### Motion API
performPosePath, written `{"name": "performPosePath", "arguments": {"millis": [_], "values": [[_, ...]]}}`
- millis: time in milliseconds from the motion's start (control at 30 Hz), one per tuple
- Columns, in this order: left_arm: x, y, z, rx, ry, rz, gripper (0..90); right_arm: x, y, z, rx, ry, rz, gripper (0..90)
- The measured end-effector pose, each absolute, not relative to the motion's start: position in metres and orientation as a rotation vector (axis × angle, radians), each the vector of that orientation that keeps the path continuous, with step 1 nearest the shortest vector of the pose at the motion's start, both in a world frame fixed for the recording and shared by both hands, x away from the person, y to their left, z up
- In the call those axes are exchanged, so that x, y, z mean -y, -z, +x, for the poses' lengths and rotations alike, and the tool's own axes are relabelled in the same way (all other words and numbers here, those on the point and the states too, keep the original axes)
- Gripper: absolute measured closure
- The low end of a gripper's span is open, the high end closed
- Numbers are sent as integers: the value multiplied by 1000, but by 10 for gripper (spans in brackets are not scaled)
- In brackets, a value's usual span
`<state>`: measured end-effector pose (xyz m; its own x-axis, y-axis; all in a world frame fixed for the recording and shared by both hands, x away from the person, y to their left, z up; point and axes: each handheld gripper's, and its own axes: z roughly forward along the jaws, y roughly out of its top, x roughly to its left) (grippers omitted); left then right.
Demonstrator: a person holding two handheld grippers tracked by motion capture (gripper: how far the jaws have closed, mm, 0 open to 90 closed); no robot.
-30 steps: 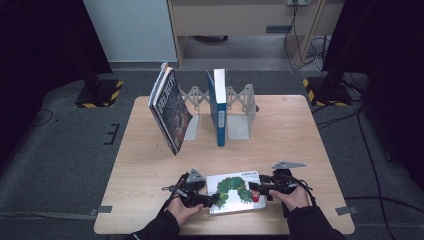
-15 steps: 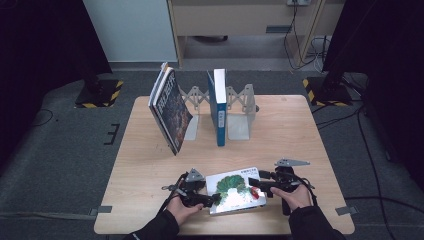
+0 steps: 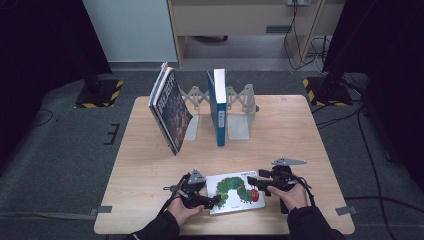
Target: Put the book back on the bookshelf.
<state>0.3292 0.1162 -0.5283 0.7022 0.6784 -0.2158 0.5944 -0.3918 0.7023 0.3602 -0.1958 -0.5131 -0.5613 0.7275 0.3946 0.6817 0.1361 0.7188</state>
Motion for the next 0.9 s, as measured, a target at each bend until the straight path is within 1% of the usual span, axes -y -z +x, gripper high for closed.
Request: {"name": "performPosePath", "arguments": {"millis": [200,300,367,500,900], "values": [[-116,529,329,-960,-136,2112,162,194,523,357,-2371,-1339,1488,307],[-115,530,328,-944,-138,2114,140,191,525,357,-2399,-1332,1490,304],[-114,531,328,-926,-144,2120,109,189,526,356,-2405,-1332,1484,288],[-114,531,328,-908,-144,2128,81,190,526,356,-2397,-1352,1496,294],[-116,533,328,-923,-116,2096,48,196,514,356,-2347,-1470,1494,313]]}}
